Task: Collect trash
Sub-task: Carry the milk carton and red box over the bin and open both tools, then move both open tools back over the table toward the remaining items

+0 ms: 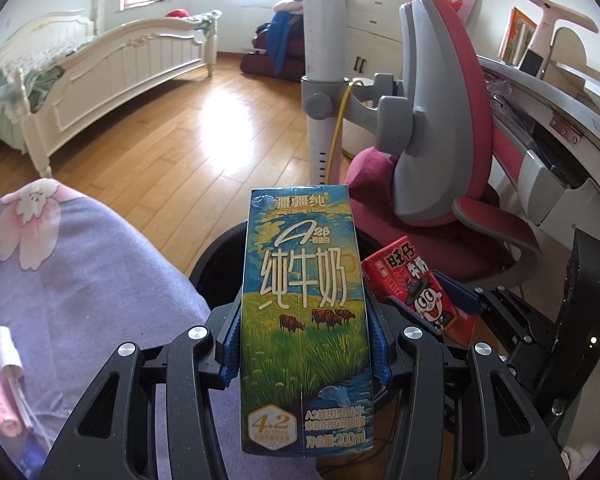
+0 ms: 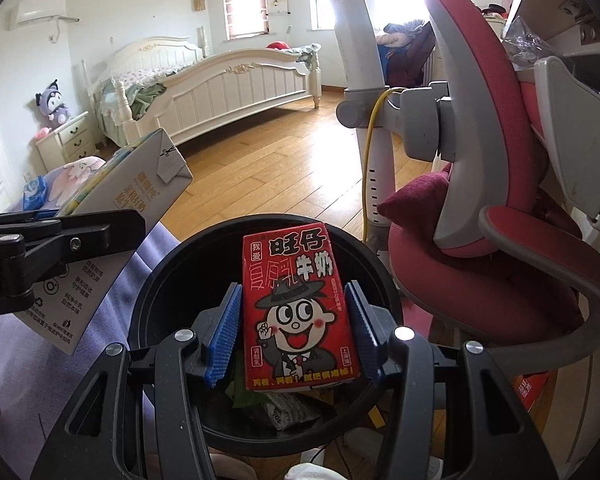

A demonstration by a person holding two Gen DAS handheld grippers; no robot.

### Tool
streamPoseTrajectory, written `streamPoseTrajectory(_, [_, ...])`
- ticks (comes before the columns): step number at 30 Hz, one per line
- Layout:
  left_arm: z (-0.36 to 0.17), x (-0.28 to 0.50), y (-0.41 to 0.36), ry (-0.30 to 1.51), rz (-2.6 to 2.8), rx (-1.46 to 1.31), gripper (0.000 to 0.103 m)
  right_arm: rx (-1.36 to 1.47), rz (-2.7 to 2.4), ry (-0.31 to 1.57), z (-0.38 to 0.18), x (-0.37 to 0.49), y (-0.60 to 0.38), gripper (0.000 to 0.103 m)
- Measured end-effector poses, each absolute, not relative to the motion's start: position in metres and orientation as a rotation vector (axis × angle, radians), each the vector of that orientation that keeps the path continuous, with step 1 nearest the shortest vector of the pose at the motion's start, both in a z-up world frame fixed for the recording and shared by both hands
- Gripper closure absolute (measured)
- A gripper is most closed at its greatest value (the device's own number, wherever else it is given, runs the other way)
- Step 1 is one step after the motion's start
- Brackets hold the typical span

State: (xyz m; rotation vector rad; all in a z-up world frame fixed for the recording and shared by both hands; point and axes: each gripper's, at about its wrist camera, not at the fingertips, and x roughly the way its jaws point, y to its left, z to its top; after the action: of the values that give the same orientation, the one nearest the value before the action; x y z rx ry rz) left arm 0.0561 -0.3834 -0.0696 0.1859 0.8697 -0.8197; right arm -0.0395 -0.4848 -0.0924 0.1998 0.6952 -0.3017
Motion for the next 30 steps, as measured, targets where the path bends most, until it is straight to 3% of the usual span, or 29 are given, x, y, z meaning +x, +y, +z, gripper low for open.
streamPoseTrajectory(12, [-0.074, 0.052, -0.384, 0.875, -0.854, 0.197, 0.053, 0.218, -0.299, 0.715, -0.094, -0.036, -0.49, 0.049])
streamPoseTrajectory(14, [-0.074, 0.051, -0.383, 0.873, -0.843, 0.203, 0.049, 0.224, -0.302, 0.723, -0.093, -0.036, -0.491, 0.048])
streamPoseTrajectory(15, [-0.073, 0.051, -0.381, 0.869, -0.838, 0.203, 0.041, 0.229, -0.3, 0.727, -0.093, -0.035, -0.492, 0.047])
streamPoseTrajectory(16, [-0.071, 0.051, -0.379, 0.862, -0.828, 0.2, 0.031, 0.234, -0.298, 0.727, -0.093, -0.036, -0.493, 0.039])
streamPoseTrajectory(18, [-0.067, 0.05, -0.374, 0.846, -0.805, 0.192, 0.026, 0.232, -0.303, 0.722, -0.091, -0.036, -0.493, 0.031])
streamPoseTrajectory(30, [-0.034, 0.057, -0.294, 0.786, -0.651, 0.076, 0.026, 0.198, -0.258, 0.687, -0.073, -0.036, -0.467, 0.03])
